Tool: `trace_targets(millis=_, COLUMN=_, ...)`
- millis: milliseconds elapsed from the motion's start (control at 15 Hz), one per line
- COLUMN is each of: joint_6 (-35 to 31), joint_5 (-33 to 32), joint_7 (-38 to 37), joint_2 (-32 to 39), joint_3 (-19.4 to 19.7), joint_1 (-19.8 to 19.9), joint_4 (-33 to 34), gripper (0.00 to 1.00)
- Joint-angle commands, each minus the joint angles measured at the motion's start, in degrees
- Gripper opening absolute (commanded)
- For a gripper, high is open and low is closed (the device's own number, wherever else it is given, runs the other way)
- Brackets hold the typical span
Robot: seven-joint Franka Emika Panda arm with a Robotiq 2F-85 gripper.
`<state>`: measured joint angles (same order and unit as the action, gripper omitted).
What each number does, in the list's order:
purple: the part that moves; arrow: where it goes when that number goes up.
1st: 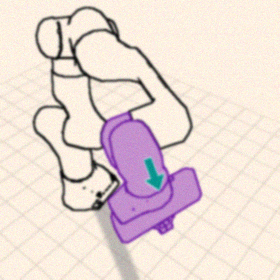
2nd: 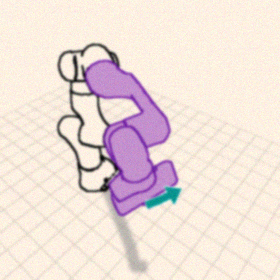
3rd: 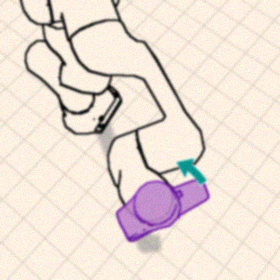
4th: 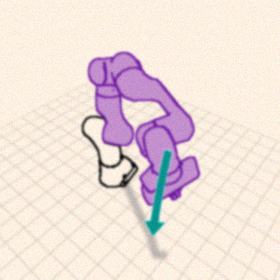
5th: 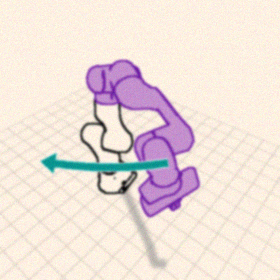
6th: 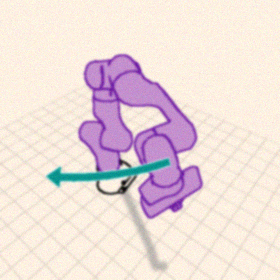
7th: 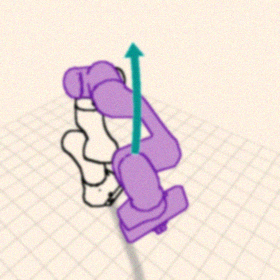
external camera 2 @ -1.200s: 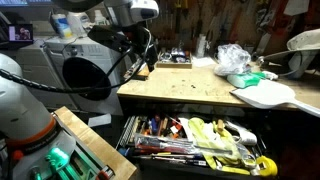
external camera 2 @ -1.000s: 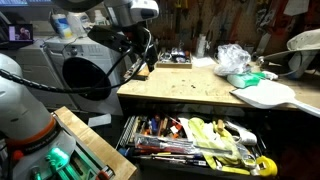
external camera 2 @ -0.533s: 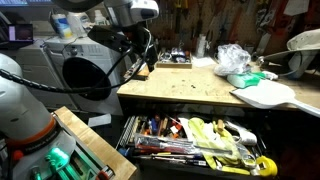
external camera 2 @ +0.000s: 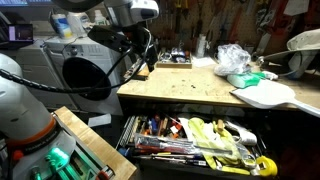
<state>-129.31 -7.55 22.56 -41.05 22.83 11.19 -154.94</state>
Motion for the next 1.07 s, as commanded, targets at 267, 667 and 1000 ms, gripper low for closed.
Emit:
trace_targets(millis=267, joint_6=0.1, joint_5=0.6, joint_7=0.4, joint_2=0.2, joint_3=-0.7, joint_1=0.6, joint_4=0.1, gripper=1.00)
trace_targets(millis=667, joint_6=-0.7, joint_5=-0.5, joint_7=1.2, joint_2=-2.6, joint_3=-1.6, joint_1=1.1, joint_4=0.4, gripper=1.00)
trace_targets(millis=1000, joint_6=1.2, joint_5=-1.8, joint_7=7.6, joint_2=-10.9, joint_3=-2.6, joint_1=-0.5, joint_4=6.0, gripper=1.00)
